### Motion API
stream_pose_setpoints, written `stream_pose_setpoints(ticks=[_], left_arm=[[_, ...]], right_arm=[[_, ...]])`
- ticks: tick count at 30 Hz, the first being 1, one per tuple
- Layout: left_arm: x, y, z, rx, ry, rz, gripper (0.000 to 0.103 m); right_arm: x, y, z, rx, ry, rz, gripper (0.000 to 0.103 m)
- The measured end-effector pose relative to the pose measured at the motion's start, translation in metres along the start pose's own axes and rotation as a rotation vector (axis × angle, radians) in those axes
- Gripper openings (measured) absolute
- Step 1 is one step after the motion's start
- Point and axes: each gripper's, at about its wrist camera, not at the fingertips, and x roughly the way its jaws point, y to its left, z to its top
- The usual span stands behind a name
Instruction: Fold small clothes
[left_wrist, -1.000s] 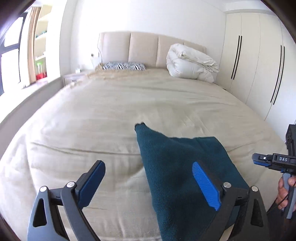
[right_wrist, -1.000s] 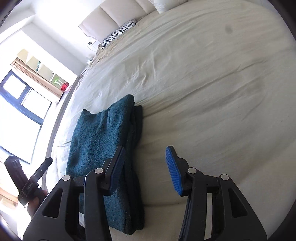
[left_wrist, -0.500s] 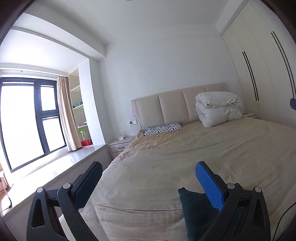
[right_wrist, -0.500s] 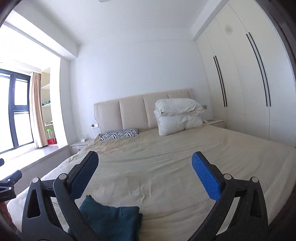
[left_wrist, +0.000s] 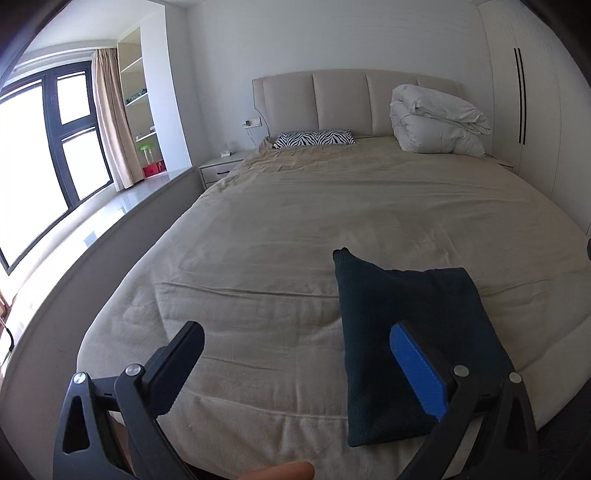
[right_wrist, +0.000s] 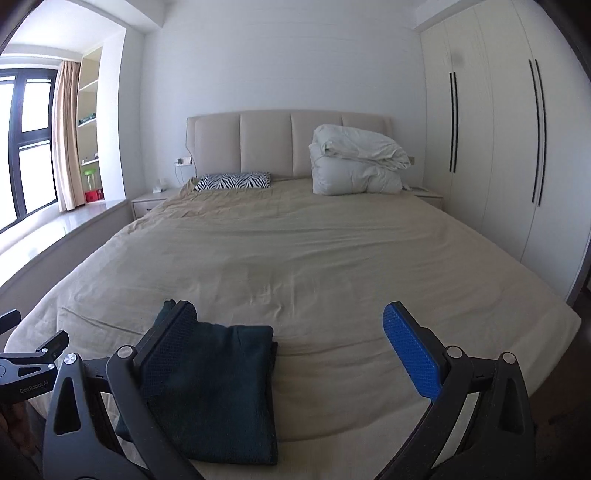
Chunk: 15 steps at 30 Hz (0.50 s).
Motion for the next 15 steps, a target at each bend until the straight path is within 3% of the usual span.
stream_pose_setpoints(ticks=[4,8,15], left_arm=[[0.027,-0.004,-0.026,0.000,0.148,-0.043,0.103],[0.043,-0.005,-0.045,-0.027,0.239,-0.099,0.103],[0.047,-0.008,-0.052,-0.033,0.255,-0.098,0.103]], right_arm=[[0.036,0.001,-0.029,0.066,0.182,0.030,0.103],[0.050,0.004,-0.054,0.106,0.259,0.029,0.103],[0.069,0.016,-0.082,0.069,0.334,0.003,0.103]])
